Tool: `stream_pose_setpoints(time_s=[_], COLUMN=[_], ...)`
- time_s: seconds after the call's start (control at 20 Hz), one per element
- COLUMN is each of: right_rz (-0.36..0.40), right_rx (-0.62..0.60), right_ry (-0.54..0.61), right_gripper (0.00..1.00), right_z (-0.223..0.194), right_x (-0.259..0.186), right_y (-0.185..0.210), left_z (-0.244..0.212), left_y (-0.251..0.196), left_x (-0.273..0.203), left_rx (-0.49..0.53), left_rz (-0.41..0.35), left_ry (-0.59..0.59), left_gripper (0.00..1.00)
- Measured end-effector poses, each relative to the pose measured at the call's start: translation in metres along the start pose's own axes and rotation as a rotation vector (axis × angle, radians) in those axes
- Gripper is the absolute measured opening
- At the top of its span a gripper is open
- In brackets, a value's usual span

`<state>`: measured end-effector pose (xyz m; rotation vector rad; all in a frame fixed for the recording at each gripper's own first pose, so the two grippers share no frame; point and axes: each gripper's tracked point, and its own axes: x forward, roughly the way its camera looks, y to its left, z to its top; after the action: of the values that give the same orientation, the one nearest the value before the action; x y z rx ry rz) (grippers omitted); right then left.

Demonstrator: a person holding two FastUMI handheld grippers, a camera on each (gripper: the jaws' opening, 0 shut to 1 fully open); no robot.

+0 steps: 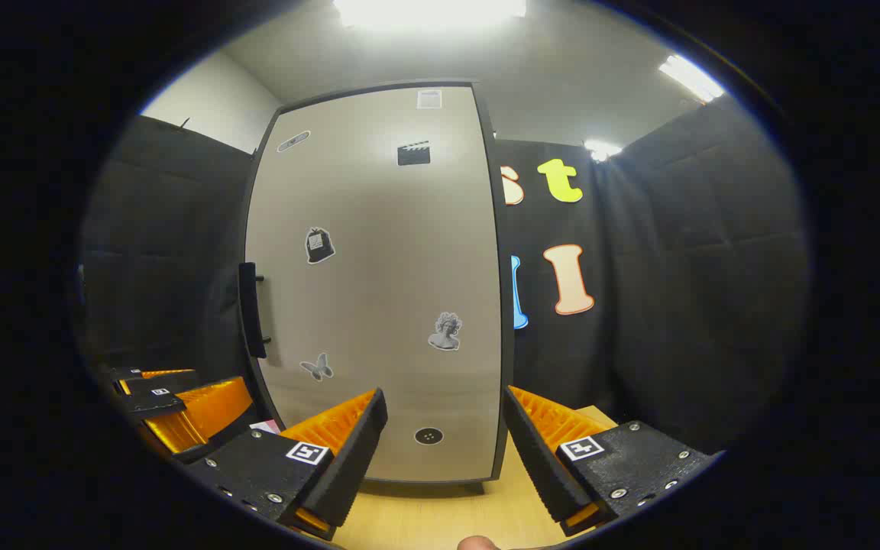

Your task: Open the cabinet door with the right hand, grasp the bottle in the cabinet with the left hand and place it on the coaster, then close the cabinet door with the right hand.

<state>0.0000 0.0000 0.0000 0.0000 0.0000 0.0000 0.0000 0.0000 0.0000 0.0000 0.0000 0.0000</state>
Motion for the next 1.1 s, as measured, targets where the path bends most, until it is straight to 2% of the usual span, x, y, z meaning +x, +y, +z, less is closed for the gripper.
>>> stream_pose_setpoints(time_s=[0.05,0.1,0.25,0.45,0.5,0.55,0.8,0.85,0.9,0.95,1.05,1.1], right_rz=[0.003,0.002,0.024,0.014,0.017,0.022,0.024,0.024,0.021,0.021,0.021,0.024], right_rx=[-0.014,-0.029,-0.036,-0.019,-0.024,-0.033,-0.056,-0.054,-0.054,-0.053,-0.053,-0.053], right_ry=[-0.007,-0.002,0.021,0.023,0.02,0.012,-0.006,-0.008,-0.008,-0.008,-0.009,-0.008], right_gripper=[0.94,0.94,0.94,0.94,0.91,0.94,0.94,0.94,0.94,0.94,0.94,0.94], right_z=[0.001,-0.001,-0.008,-0.007,-0.004,-0.002,0.002,0.002,0.003,0.003,0.003,0.003], right_x=[-0.001,-0.001,-0.004,-0.005,-0.005,-0.006,-0.009,-0.01,-0.01,-0.011,-0.011,-0.011], right_y=[0.004,0.007,0.017,0.023,0.025,0.026,0.03,0.03,0.03,0.029,0.029,0.029], left_z=[0.001,0.001,0.005,0.001,0.001,0.003,0.006,0.006,0.007,0.007,0.007,0.006], left_y=[0.0,-0.001,0.001,-0.001,0.0,0.001,0.0,-0.001,0.0,0.0,0.001,0.002], left_x=[0.001,0.002,-0.001,-0.004,-0.004,-0.005,-0.005,-0.006,-0.007,-0.007,-0.008,-0.008], left_rx=[0.011,0.015,0.039,0.025,0.026,0.024,0.025,0.027,0.031,0.036,0.032,0.031], left_rz=[0.003,-0.001,0.004,-0.001,0.0,0.003,-0.002,-0.004,-0.005,-0.003,-0.002,0.001], left_ry=[-0.006,-0.001,-0.007,0.004,0.006,0.001,0.002,0.001,-0.003,-0.006,-0.005,-0.002], left_gripper=[0.99,0.91,0.91,0.91,0.91,0.91,0.9,0.99,0.99,0.9,0.9,0.99])
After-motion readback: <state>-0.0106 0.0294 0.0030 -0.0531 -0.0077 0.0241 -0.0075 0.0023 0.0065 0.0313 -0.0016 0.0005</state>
